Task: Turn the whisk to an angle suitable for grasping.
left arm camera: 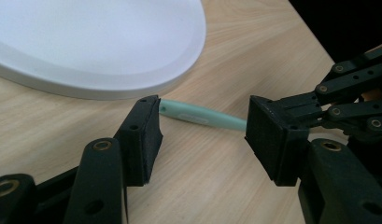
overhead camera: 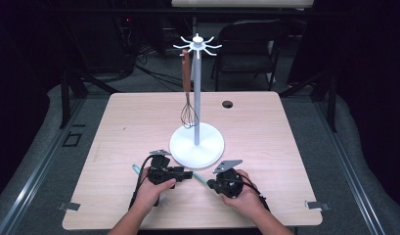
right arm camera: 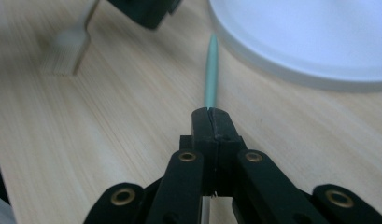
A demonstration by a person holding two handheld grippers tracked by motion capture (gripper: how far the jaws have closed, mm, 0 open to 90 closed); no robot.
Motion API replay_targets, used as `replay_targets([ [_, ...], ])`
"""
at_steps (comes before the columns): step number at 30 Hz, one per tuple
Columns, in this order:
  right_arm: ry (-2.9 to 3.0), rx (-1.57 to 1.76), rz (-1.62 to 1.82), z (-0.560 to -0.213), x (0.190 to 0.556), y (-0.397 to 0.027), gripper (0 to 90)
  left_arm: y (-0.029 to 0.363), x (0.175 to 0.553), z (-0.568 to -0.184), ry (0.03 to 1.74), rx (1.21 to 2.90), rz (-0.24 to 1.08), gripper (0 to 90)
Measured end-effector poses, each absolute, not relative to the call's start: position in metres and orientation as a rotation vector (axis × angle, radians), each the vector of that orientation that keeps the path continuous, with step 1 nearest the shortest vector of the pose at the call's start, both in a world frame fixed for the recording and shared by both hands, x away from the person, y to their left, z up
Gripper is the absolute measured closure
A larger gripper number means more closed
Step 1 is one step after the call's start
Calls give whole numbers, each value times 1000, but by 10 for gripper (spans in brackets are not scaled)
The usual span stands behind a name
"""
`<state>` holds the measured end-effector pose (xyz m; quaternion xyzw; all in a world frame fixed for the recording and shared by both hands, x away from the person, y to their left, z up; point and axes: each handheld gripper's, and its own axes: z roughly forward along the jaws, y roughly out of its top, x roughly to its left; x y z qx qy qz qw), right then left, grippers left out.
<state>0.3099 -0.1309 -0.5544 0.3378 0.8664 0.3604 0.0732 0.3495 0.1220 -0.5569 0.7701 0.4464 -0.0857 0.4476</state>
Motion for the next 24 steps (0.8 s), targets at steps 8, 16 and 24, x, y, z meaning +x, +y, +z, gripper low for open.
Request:
replay_targets([
  [8, 2595, 972, 940, -562, 312, -125, 776, 120, 351, -558, 1124, 1893, -219, 450],
  [16, 2593, 931, 898, -570, 315, -125, 794, 120, 351, -560, 1133, 1867, -262, 434],
  [24, 2608, 967, 961, -566, 315, -128, 802, 120, 352, -562, 1143, 1844, -291, 421],
])
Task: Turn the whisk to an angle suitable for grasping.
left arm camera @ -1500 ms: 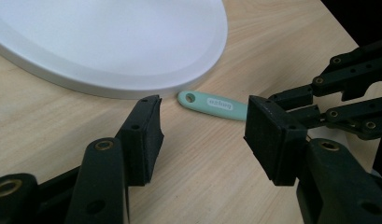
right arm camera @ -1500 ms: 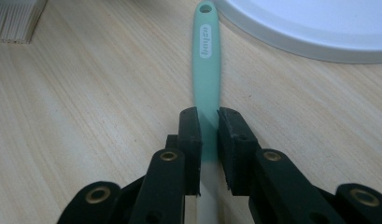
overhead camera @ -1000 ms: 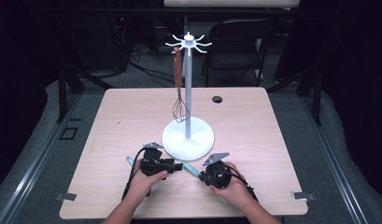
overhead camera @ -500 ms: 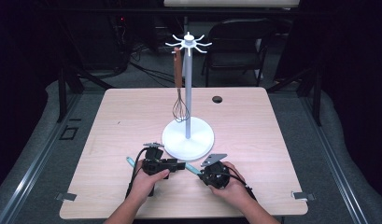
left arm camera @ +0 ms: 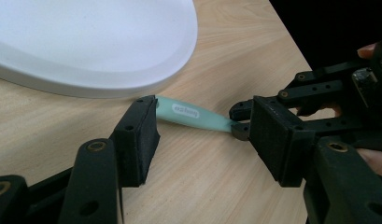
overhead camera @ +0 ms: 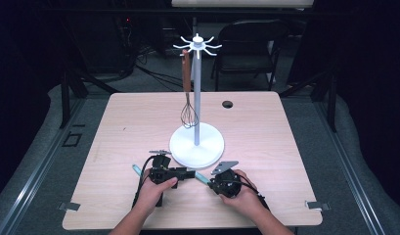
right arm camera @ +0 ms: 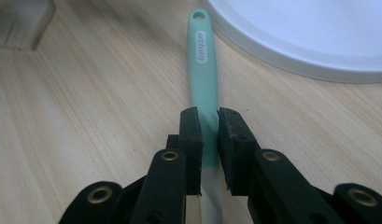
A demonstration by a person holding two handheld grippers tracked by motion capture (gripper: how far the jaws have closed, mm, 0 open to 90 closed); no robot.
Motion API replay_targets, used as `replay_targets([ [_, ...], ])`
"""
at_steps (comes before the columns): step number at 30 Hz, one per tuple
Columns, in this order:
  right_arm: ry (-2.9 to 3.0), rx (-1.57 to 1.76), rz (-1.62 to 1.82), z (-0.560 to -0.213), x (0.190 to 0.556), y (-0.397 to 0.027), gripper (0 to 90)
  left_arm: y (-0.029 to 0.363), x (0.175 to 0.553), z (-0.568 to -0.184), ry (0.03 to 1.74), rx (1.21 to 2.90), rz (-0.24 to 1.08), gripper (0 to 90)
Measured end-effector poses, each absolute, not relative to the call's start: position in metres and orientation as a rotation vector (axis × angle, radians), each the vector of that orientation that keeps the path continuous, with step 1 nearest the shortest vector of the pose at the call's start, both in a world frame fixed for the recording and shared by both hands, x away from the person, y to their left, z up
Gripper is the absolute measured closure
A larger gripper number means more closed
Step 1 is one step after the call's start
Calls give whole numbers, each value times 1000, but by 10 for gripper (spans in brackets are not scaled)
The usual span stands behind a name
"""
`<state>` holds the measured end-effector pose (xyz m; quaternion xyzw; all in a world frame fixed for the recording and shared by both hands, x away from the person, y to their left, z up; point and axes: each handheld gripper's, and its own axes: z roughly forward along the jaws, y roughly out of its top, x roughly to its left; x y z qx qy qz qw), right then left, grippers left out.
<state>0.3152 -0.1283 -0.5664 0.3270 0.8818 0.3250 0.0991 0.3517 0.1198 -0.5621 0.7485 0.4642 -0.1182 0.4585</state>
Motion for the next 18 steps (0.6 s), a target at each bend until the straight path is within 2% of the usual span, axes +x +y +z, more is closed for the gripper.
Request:
replay_targets([
  [18, 2616, 960, 1104, -558, 309, -126, 803, 116, 354, -566, 1164, 1799, -318, 421],
])
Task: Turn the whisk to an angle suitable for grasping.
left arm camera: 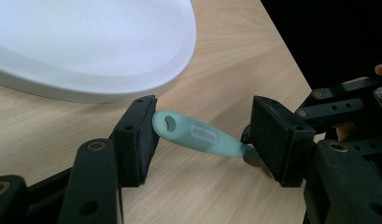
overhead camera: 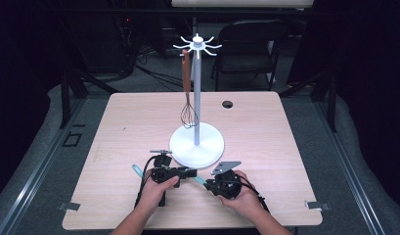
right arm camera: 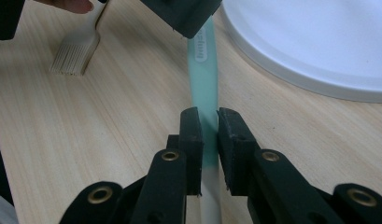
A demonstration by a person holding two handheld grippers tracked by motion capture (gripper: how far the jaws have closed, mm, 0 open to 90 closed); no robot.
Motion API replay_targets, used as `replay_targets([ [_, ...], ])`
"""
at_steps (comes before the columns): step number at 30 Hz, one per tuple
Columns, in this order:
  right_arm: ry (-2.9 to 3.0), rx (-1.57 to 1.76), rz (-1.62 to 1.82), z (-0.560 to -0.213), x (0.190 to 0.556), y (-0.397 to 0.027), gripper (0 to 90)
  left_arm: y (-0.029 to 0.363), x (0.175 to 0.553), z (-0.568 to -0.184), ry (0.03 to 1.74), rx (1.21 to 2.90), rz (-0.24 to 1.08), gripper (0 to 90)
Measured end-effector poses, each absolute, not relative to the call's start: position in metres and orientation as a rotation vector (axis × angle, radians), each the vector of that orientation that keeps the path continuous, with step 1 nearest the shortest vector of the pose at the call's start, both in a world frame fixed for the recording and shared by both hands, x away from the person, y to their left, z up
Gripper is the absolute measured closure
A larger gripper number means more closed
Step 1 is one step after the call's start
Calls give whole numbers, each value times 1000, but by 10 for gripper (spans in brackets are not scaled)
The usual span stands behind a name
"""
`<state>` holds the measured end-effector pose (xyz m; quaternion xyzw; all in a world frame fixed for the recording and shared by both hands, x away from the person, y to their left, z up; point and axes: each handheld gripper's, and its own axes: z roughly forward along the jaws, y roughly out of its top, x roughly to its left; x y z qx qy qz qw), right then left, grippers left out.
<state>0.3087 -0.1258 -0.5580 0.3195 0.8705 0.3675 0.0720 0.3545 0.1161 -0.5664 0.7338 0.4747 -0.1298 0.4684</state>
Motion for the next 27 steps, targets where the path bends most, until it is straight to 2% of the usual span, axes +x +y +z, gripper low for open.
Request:
replay_targets([
  [3, 2627, 969, 1105, -558, 310, -126, 794, 117, 355, -566, 1162, 1789, -319, 439],
  [6, 2642, 970, 1063, -560, 311, -126, 734, 117, 354, -564, 1159, 1777, -316, 449],
  [10, 2685, 970, 1003, -564, 311, -126, 708, 117, 353, -563, 1154, 1769, -314, 452],
  [15, 2702, 990, 946, -567, 310, -127, 731, 117, 352, -560, 1141, 1770, -305, 457],
  [18, 2712, 986, 940, -566, 309, -126, 794, 116, 351, -556, 1129, 1769, -289, 461],
  [27, 2658, 981, 1014, -558, 306, -124, 808, 112, 346, -550, 1095, 1751, -278, 498],
])
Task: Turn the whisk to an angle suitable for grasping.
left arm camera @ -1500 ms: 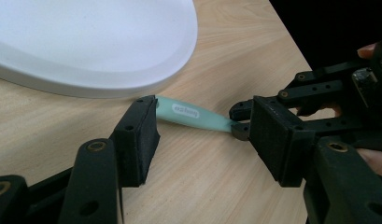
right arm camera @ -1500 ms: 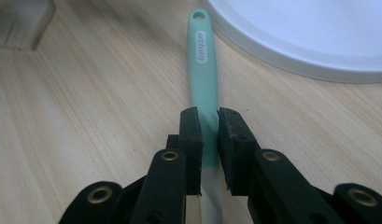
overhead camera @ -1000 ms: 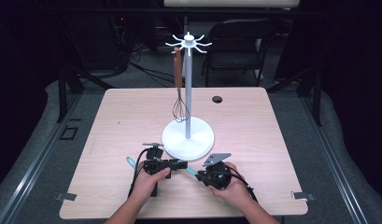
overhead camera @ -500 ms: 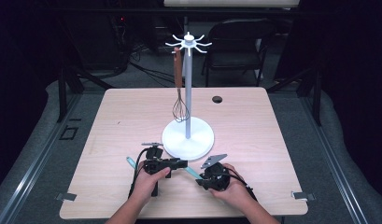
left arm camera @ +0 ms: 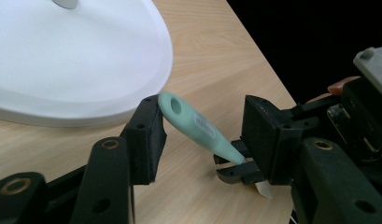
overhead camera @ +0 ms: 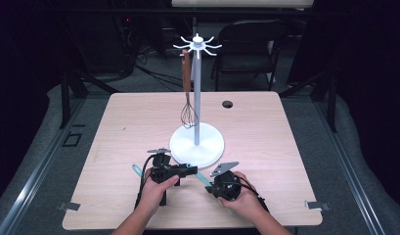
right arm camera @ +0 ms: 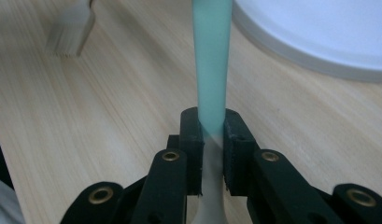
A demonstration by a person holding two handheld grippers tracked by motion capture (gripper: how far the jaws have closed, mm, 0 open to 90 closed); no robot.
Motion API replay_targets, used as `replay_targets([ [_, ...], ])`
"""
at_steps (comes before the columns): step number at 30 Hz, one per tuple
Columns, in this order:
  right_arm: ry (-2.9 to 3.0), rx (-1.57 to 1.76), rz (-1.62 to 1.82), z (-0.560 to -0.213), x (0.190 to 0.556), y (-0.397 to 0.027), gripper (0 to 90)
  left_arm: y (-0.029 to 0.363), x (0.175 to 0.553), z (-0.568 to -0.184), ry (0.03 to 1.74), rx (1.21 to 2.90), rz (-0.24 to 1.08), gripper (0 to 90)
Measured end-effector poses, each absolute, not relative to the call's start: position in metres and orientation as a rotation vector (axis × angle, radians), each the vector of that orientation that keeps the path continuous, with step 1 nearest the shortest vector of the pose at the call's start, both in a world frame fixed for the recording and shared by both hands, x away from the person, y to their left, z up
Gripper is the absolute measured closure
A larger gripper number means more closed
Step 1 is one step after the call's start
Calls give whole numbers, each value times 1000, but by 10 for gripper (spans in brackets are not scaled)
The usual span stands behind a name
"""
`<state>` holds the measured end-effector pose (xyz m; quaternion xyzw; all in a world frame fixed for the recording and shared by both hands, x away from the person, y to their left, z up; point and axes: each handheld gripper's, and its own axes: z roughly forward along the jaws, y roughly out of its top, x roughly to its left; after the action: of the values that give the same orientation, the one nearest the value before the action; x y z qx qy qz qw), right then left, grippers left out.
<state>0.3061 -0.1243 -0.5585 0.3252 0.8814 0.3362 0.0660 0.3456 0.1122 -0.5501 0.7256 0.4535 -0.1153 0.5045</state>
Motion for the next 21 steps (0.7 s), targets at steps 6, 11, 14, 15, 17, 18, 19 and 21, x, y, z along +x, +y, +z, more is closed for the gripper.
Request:
replay_targets([
  [6, 2588, 981, 1148, -550, 305, -120, 807, 105, 340, -547, 1054, 1747, -275, 592],
  [11, 2520, 985, 1220, -544, 304, -119, 781, 105, 332, -531, 967, 1732, -194, 763],
  [14, 2514, 980, 1223, -543, 303, -120, 711, 106, 329, -522, 930, 1715, -175, 788],
  [15, 2512, 975, 1235, -542, 302, -121, 711, 107, 328, -520, 921, 1714, -169, 797],
  [17, 2508, 972, 1235, -542, 301, -121, 707, 108, 328, -517, 910, 1707, -168, 816],
  [18, 2505, 962, 1241, -540, 300, -122, 707, 109, 326, -510, 893, 1711, -127, 820],
  [19, 2504, 957, 1238, -540, 299, -123, 707, 109, 325, -506, 880, 1723, -99, 820],
  [21, 2491, 950, 1256, -540, 298, -123, 705, 109, 324, -504, 872, 1730, -89, 821],
])
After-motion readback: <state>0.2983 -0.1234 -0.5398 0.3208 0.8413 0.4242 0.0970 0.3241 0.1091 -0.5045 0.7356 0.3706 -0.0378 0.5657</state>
